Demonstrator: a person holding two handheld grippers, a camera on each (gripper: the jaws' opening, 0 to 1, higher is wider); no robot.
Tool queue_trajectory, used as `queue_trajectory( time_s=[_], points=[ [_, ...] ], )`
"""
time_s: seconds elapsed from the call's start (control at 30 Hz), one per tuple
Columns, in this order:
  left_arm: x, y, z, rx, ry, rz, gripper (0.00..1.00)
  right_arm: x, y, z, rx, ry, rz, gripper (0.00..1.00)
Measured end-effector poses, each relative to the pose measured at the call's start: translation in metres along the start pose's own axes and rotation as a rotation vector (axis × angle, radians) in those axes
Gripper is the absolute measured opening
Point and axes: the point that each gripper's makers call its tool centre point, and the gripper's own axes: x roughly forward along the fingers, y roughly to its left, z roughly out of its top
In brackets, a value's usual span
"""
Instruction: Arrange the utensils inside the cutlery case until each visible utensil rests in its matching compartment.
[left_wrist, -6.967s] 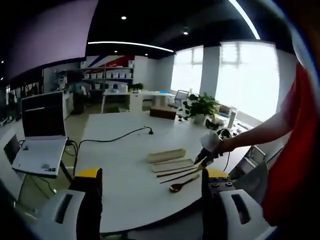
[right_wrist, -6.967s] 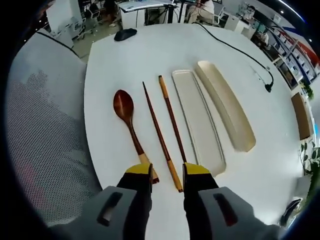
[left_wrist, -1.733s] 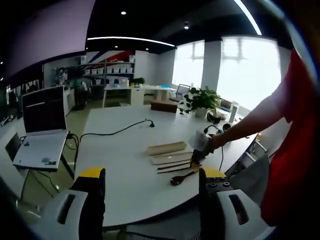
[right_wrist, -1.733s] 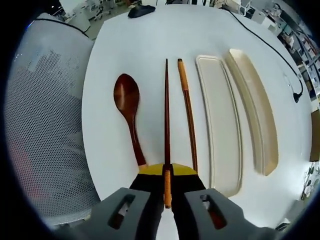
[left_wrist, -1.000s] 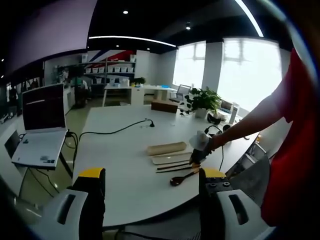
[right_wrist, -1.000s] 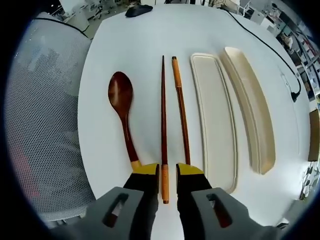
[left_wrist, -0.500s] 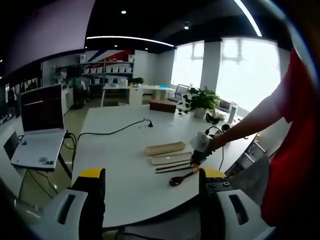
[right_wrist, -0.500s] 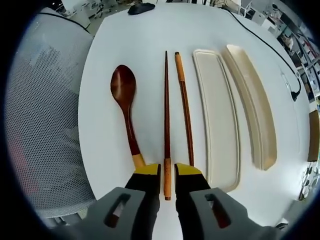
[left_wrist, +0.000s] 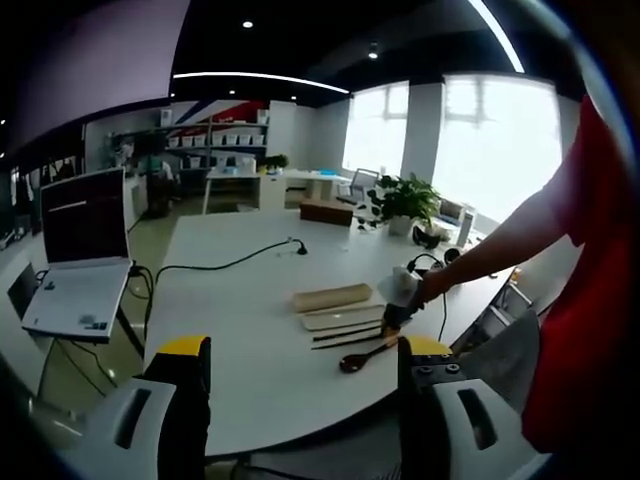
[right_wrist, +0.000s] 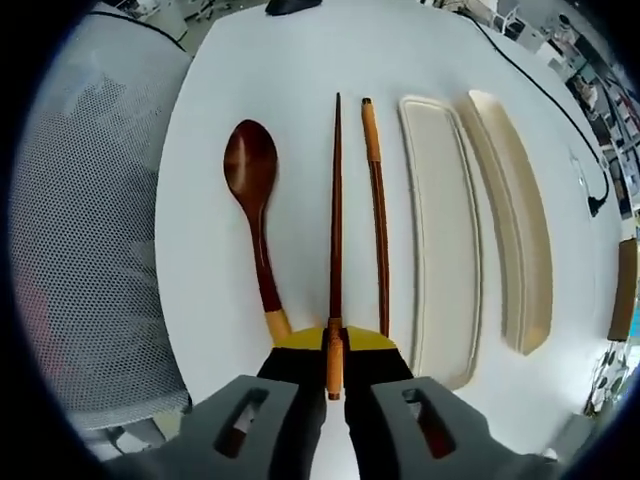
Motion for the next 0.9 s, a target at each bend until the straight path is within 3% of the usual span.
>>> queue_trajectory(
  time_s=[0.23, 0.6, 0.9],
  points=[
    [-0.001, 0.001, -0.001, 0.000, 0.000, 0.004, 0.79, -0.011, -0.001, 0.006, 0.028, -0.056, 0.003, 0.01],
    [-0.001, -0.001, 0.001, 0.004, -0.007, -0.004, 0.79, -0.031, -0.007, 0.012, 0.066, -0.086, 0.005, 0.01],
    [-0.002, -0.001, 0.000, 0.001, -0.005, -0.004, 0.78, -0.046, -0.013, 0.021, 0.044, -0.174, -0.036, 0.01]
  ],
)
